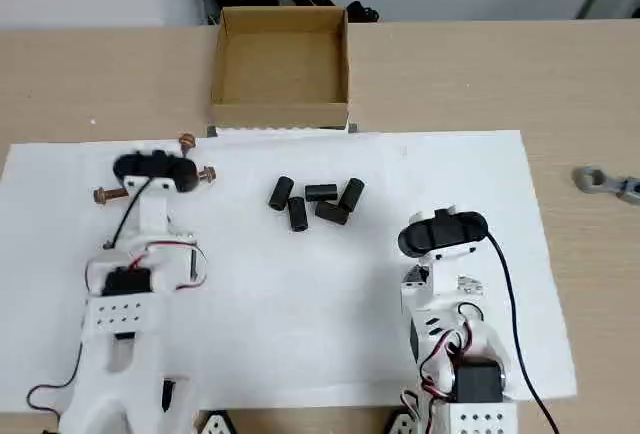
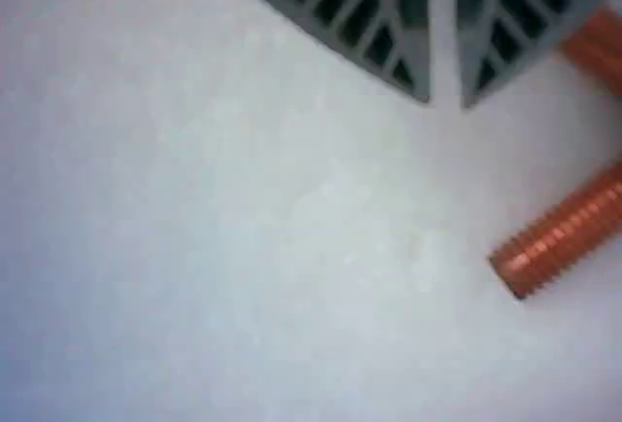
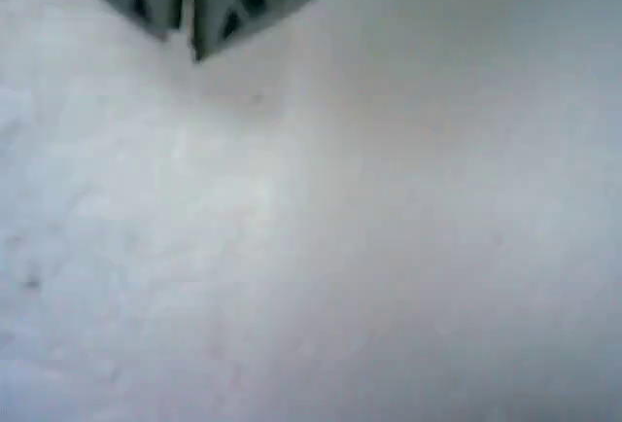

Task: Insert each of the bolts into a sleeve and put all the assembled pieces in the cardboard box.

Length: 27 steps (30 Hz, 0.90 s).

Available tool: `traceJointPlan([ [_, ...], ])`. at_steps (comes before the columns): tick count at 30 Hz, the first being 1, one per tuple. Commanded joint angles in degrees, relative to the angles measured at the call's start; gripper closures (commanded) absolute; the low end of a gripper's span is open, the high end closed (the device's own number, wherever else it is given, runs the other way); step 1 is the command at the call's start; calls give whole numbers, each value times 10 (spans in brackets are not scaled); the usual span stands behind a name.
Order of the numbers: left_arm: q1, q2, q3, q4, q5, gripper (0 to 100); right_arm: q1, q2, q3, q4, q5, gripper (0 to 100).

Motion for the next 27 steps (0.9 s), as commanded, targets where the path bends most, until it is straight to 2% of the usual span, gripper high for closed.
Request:
traceJointPlan([
  [1, -4, -5, -128, 108, 5, 993, -3, 2, -49, 12, 3, 995],
  [6, -4, 16, -280, 212, 7, 992, 0, 13, -102, 60, 3, 995],
  [11, -4, 149, -363, 252, 4, 992, 0, 101, -147, 43, -14, 995],
  [18, -4, 375, -561, 370, 5, 994, -1, 366, -360, 46, -54, 995],
  [27, -4, 558, -851, 504, 4, 966, -15, 704, -666, 165, -78, 991],
])
